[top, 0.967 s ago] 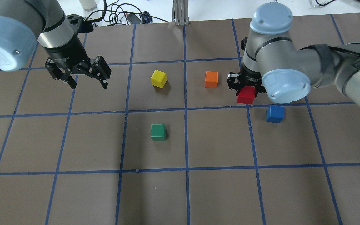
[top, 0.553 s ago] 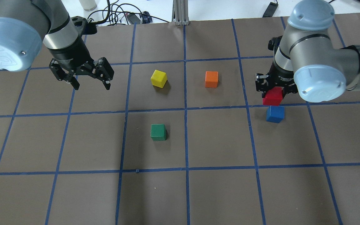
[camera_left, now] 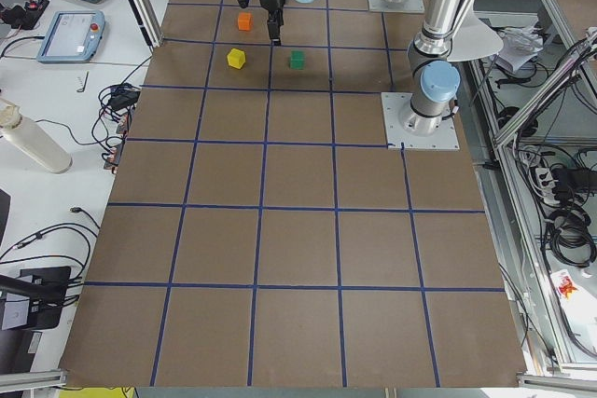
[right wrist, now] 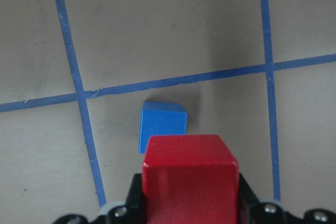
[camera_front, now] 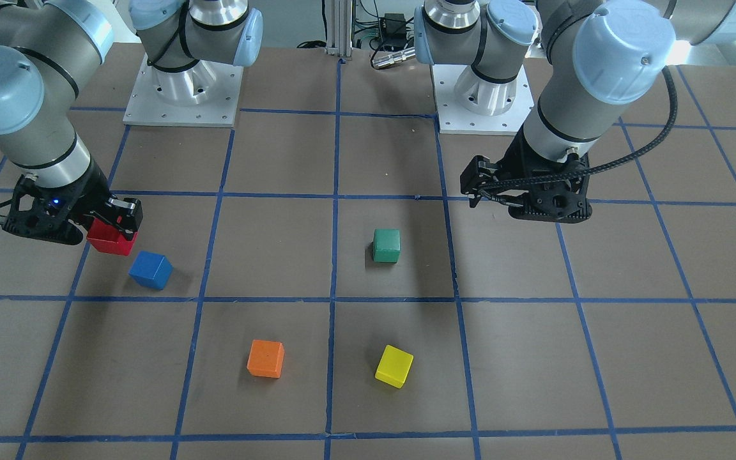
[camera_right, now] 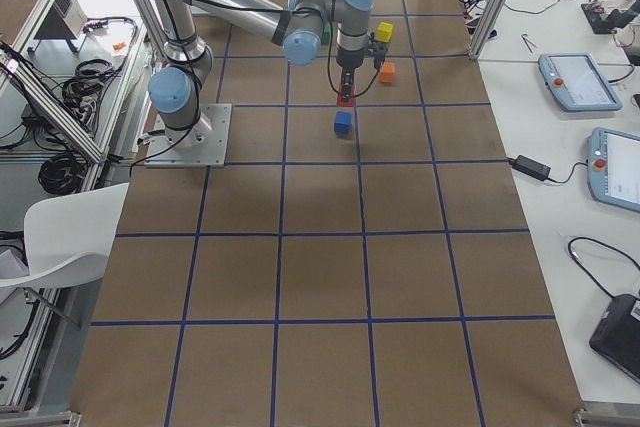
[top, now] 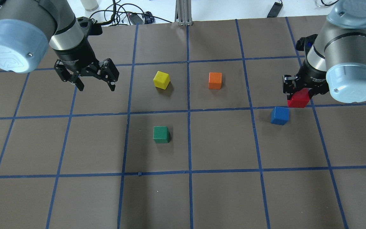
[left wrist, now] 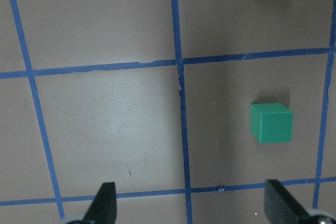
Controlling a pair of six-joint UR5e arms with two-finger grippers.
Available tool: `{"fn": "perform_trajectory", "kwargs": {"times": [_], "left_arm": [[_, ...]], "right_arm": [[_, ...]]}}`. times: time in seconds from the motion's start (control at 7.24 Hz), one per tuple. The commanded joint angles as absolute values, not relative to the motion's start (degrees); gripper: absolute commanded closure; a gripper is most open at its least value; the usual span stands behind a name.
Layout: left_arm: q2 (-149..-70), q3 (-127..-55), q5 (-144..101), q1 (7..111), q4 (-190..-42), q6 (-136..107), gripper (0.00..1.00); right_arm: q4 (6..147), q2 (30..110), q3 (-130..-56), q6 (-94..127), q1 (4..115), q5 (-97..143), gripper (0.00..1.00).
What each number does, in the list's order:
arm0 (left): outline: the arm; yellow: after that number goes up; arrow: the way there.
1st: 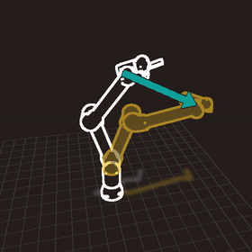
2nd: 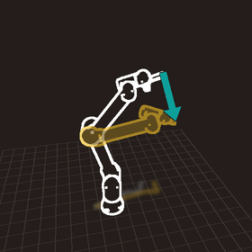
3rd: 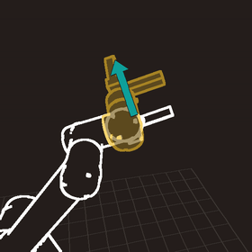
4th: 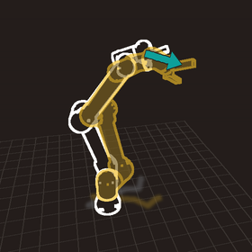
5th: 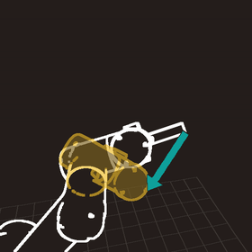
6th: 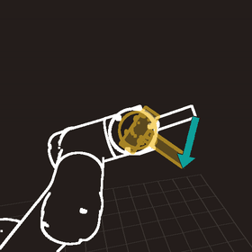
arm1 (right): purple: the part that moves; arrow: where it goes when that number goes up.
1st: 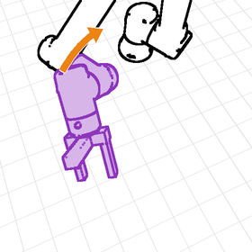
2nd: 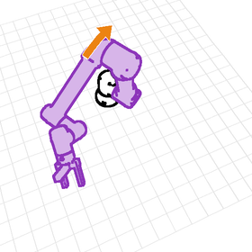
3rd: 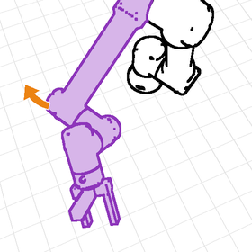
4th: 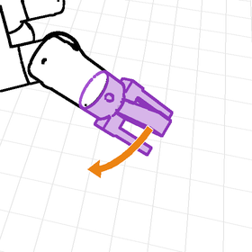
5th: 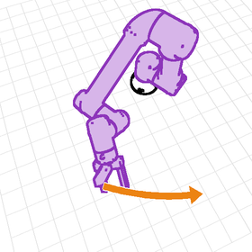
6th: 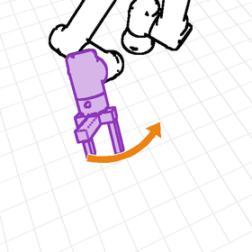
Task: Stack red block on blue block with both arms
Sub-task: 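Lower the red cube onto the blue cube with the right gripper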
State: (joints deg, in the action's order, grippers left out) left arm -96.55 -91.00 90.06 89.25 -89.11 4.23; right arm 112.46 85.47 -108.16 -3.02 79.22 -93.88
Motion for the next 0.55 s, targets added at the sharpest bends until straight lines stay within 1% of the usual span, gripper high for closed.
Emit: {"fn": "perform_trajectory", "kwargs": {"times": [0.0, 0.41], "left_arm": [[-96.7, -91.0, 90.1, 89.3, -88.7, 4.3, 0.00], [-96.4, -91.0, 90.1, 89.3, -87.7, 4.4, 0.00]], "right_arm": [[112.7, 85.4, -108.2, -4.1, 78.6, -93.7, 0.88], [112.5, 85.8, -108.3, -5.4, 77.0, -93.5, 0.88]]}}
